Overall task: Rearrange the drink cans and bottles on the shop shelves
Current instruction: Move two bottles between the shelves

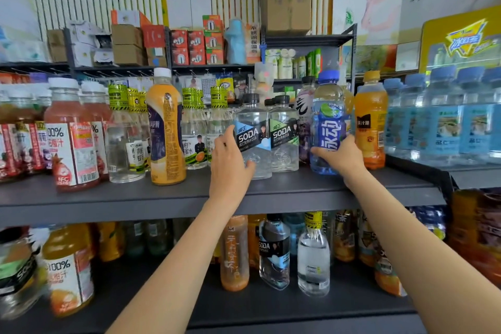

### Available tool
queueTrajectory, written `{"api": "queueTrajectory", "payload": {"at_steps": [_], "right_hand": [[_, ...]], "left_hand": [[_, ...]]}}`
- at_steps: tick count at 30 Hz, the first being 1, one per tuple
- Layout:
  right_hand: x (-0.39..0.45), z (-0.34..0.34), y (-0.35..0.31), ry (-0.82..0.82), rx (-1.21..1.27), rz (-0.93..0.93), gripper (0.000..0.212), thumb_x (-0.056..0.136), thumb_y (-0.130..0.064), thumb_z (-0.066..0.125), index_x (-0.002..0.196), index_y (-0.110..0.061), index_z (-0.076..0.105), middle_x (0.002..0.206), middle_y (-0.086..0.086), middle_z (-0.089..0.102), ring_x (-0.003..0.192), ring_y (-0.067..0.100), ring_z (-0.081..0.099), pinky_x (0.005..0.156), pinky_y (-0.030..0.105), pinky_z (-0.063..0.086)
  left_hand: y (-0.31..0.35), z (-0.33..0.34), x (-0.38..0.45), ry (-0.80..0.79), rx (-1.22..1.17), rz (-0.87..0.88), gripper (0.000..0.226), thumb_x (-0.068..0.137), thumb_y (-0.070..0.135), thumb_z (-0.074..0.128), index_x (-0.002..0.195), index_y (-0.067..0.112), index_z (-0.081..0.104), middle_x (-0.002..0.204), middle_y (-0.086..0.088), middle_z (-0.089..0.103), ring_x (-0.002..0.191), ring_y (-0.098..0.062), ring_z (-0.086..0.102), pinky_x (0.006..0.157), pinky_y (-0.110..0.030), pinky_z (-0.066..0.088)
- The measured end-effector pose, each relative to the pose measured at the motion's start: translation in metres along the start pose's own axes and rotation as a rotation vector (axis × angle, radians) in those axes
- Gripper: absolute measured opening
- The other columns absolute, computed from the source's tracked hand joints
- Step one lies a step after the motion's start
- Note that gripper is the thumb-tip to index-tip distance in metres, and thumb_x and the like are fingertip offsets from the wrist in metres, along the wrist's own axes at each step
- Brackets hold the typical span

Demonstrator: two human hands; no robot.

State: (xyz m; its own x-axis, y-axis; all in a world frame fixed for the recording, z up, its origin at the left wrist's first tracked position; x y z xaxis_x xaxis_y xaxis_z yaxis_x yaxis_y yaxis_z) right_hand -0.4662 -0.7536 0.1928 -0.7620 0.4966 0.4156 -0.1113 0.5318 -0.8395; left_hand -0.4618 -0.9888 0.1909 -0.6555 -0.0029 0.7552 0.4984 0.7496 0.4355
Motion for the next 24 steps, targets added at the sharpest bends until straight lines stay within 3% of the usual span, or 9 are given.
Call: {"api": "queueTrajectory", "payload": {"at_steps": [6,13,16,19,22,24], "right_hand": [[-0.008,0.0,-0.002,0.02,-0.108,-0.077,0.073,0.074,-0.033,0.076,0.124,0.0,0.034,0.126,0.017,0.049,0.113,0.033,0.052,0.083,0.04,0.046],[-0.098,-0.044,-0.008,0.092,0.073,-0.335,0.056,0.073,-0.028,0.078,0.113,-0.015,0.041,0.1,-0.006,0.053,0.083,0.005,0.052,0.063,0.007,0.039],[-0.136,-0.061,0.003,0.174,0.079,-0.44,0.051,0.067,-0.02,0.081,0.105,-0.017,0.047,0.099,-0.006,0.053,0.083,-0.006,0.046,0.068,-0.006,0.032],[-0.154,-0.069,0.024,0.214,-0.013,-0.484,0.048,0.065,-0.028,0.074,0.107,-0.008,0.06,0.101,-0.003,0.054,0.094,-0.013,0.039,0.077,-0.006,0.026],[-0.158,-0.084,0.047,0.221,-0.065,-0.447,0.057,0.064,-0.033,0.075,0.113,-0.006,0.059,0.105,-0.007,0.053,0.098,-0.014,0.038,0.08,-0.005,0.025],[-0.157,-0.101,0.065,0.228,-0.069,-0.431,0.062,0.065,-0.025,0.083,0.116,-0.003,0.056,0.104,-0.01,0.05,0.097,-0.016,0.037,0.078,-0.007,0.026]], "left_hand": [[0.0,-0.005,-0.007,0.041,-0.048,-0.024,0.067,0.088,0.013,0.058,0.144,0.01,0.02,0.142,-0.01,0.029,0.131,-0.023,0.03,0.104,-0.031,0.03],[0.017,-0.002,-0.046,0.112,0.17,0.223,0.045,0.086,0.01,0.052,0.13,0.005,0.042,0.122,-0.011,0.05,0.11,-0.026,0.05,0.086,-0.034,0.041],[0.029,0.008,-0.078,0.165,0.097,0.277,0.034,0.084,0.009,0.046,0.117,0.008,0.05,0.107,-0.007,0.058,0.096,-0.025,0.055,0.078,-0.033,0.039],[0.049,0.03,-0.1,0.123,-0.032,0.357,0.037,0.079,0.012,0.048,0.116,0.014,0.046,0.11,-0.005,0.055,0.102,-0.019,0.046,0.089,-0.03,0.029],[0.074,0.053,-0.114,0.043,-0.101,0.456,0.039,0.077,0.013,0.045,0.116,0.013,0.046,0.114,-0.007,0.053,0.106,-0.019,0.043,0.092,-0.03,0.028],[0.09,0.067,-0.122,-0.001,-0.141,0.491,0.039,0.077,0.014,0.042,0.115,0.012,0.048,0.114,-0.008,0.053,0.106,-0.02,0.044,0.091,-0.03,0.029]]}}
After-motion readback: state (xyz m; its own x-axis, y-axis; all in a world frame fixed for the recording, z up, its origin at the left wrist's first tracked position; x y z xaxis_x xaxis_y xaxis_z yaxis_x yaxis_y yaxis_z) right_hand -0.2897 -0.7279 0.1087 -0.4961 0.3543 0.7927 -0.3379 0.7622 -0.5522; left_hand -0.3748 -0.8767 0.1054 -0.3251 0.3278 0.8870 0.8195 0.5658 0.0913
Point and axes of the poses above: each hand's wrist, its own x-axis towards the middle knuckle, its own z-axis out of the palm, y = z × x, the point moved 5 cm from there along x, towards the middle knuckle
